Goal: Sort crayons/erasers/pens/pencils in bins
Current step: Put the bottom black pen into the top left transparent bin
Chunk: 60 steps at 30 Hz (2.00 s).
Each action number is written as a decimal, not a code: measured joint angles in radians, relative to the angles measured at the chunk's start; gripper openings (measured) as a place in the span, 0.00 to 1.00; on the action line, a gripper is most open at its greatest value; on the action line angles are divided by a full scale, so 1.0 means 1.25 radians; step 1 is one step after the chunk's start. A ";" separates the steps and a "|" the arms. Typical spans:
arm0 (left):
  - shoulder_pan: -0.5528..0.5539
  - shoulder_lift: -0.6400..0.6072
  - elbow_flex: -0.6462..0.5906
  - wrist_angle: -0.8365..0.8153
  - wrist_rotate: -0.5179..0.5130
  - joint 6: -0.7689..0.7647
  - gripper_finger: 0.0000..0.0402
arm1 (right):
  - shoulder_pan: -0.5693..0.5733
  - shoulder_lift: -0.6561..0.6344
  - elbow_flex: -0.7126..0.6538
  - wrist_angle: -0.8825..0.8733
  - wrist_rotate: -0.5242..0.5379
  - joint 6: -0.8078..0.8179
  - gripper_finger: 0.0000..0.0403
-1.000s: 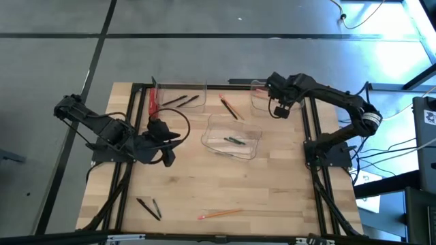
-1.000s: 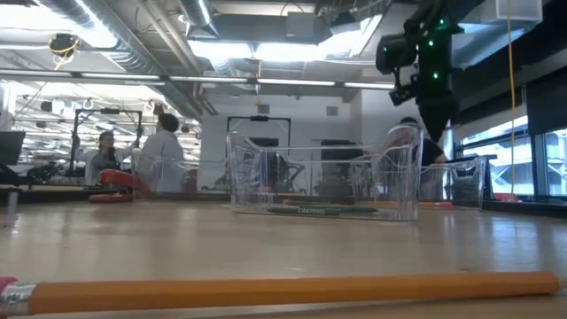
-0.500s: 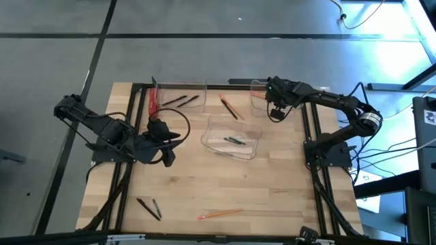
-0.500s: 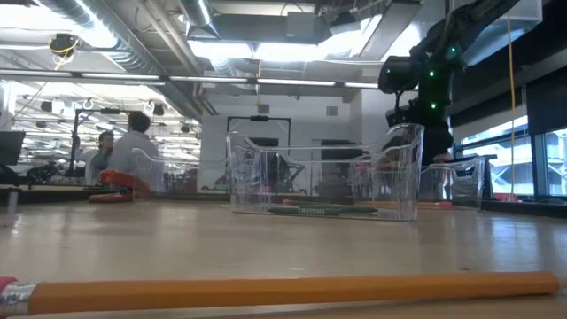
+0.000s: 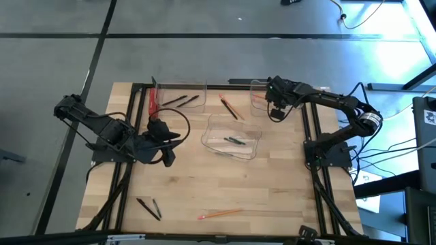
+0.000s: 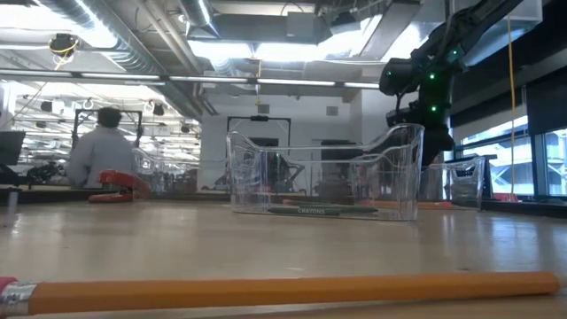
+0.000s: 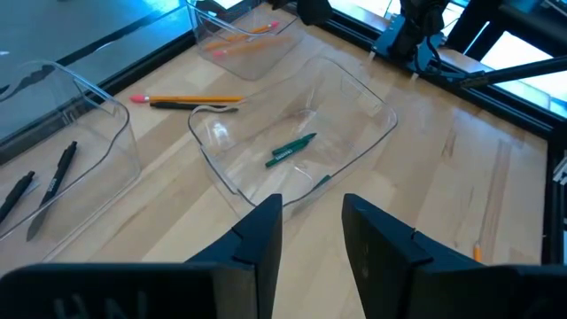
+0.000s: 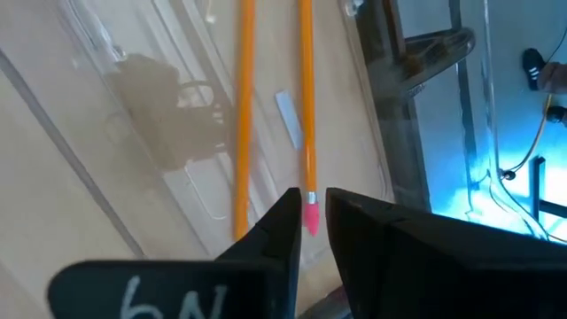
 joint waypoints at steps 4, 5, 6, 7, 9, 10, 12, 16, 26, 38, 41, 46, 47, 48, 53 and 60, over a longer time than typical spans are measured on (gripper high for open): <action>0.000 0.000 0.000 0.000 0.000 0.000 0.28 | 0.000 0.000 0.000 0.007 -0.005 0.001 0.16; 0.000 0.000 0.000 0.000 0.000 0.000 0.28 | 0.000 0.000 0.001 0.005 0.000 0.003 0.16; 0.000 0.000 0.000 -0.001 0.000 0.000 0.28 | 0.000 0.001 0.005 0.001 0.003 0.010 0.17; 0.000 0.000 0.000 -0.002 0.000 -0.002 0.28 | 0.000 0.001 0.011 -0.002 0.004 0.022 0.17; 0.000 0.000 0.000 -0.005 0.005 -0.004 0.28 | 0.002 0.001 0.035 -0.024 0.005 0.057 0.17; 0.000 0.000 0.000 -0.006 0.011 -0.006 0.28 | 0.005 0.001 0.052 -0.046 0.003 0.075 0.17; 0.000 0.000 0.000 -0.014 0.033 -0.040 0.28 | 0.014 0.001 0.094 -0.102 -0.002 0.107 0.17; -0.001 0.002 0.000 -0.096 0.107 -0.199 0.28 | 0.051 0.001 0.198 -0.213 -0.031 0.166 0.17; -0.080 0.040 -0.001 -0.255 0.324 -0.470 0.28 | 0.265 0.000 0.415 -0.334 -0.184 0.275 0.17; -0.227 0.133 -0.001 -0.260 0.557 -0.806 0.28 | 0.570 0.000 0.442 -0.285 -0.251 0.332 0.17; -0.255 0.159 -0.001 -0.257 0.579 -0.839 0.28 | 0.619 0.000 0.442 -0.235 -0.251 0.349 0.17; -0.282 0.208 -0.001 -0.245 0.655 -0.910 0.28 | 0.674 0.000 0.443 -0.170 -0.251 0.317 0.17; -0.284 0.217 -0.001 -0.242 0.679 -0.923 0.28 | 0.680 0.000 0.443 -0.159 -0.251 0.315 0.17; -0.288 0.225 -0.001 -0.239 0.692 -0.923 0.28 | 0.687 0.000 0.443 -0.148 -0.251 0.313 0.17; -0.315 0.276 -0.001 -0.184 0.690 -0.712 0.28 | 0.700 0.000 0.443 -0.143 -0.251 0.295 0.17; -0.360 0.371 -0.001 -0.135 0.695 -0.396 0.28 | 0.700 0.000 0.443 -0.143 -0.251 0.288 0.17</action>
